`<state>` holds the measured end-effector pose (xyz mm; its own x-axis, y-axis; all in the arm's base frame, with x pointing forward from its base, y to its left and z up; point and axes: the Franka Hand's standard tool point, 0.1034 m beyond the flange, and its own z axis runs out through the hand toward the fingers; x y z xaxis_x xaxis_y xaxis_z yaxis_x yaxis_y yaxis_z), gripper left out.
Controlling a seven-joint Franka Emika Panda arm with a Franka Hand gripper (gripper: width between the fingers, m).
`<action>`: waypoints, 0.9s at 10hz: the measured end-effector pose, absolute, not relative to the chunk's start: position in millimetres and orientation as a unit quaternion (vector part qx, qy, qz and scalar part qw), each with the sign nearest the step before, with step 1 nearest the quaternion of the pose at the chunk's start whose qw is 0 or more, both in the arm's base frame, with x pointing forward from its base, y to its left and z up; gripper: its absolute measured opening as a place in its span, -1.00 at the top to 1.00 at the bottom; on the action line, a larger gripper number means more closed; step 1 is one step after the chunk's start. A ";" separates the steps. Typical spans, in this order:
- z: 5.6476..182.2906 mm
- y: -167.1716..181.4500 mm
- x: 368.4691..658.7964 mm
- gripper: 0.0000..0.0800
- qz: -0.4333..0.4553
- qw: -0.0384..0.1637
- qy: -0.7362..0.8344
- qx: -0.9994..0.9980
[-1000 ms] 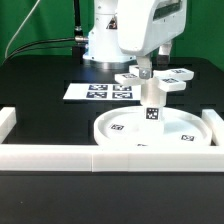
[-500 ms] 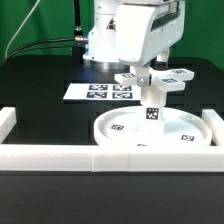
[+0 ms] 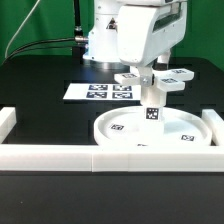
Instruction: Assemble round table
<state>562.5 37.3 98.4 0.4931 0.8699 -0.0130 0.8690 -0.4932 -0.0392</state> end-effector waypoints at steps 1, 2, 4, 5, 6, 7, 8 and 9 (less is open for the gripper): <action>98.4 37.1 562.5 -0.10 0.016 0.014 -0.496 -0.868; 98.4 36.8 562.5 -0.10 0.016 0.014 -0.496 -0.868; 98.3 37.1 562.4 -0.10 0.016 0.013 -0.422 -0.906; 98.3 37.2 562.3 -0.10 0.017 0.013 -0.365 -0.931; 98.3 38.0 561.9 -0.10 0.017 0.013 -0.296 -0.955; 98.3 39.2 559.7 -0.10 0.018 0.016 -0.216 -0.976; 98.5 40.9 558.9 -0.10 0.018 0.015 -0.156 -0.987; 98.6 41.5 557.3 -0.11 0.013 0.013 -0.084 -0.996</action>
Offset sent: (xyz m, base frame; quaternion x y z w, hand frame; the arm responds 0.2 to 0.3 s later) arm 0.0000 0.0000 0.0000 0.0000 0.0000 0.1938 0.9810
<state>557.3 41.5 98.6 0.9854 0.1684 -0.0241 0.1677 -0.9854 -0.0283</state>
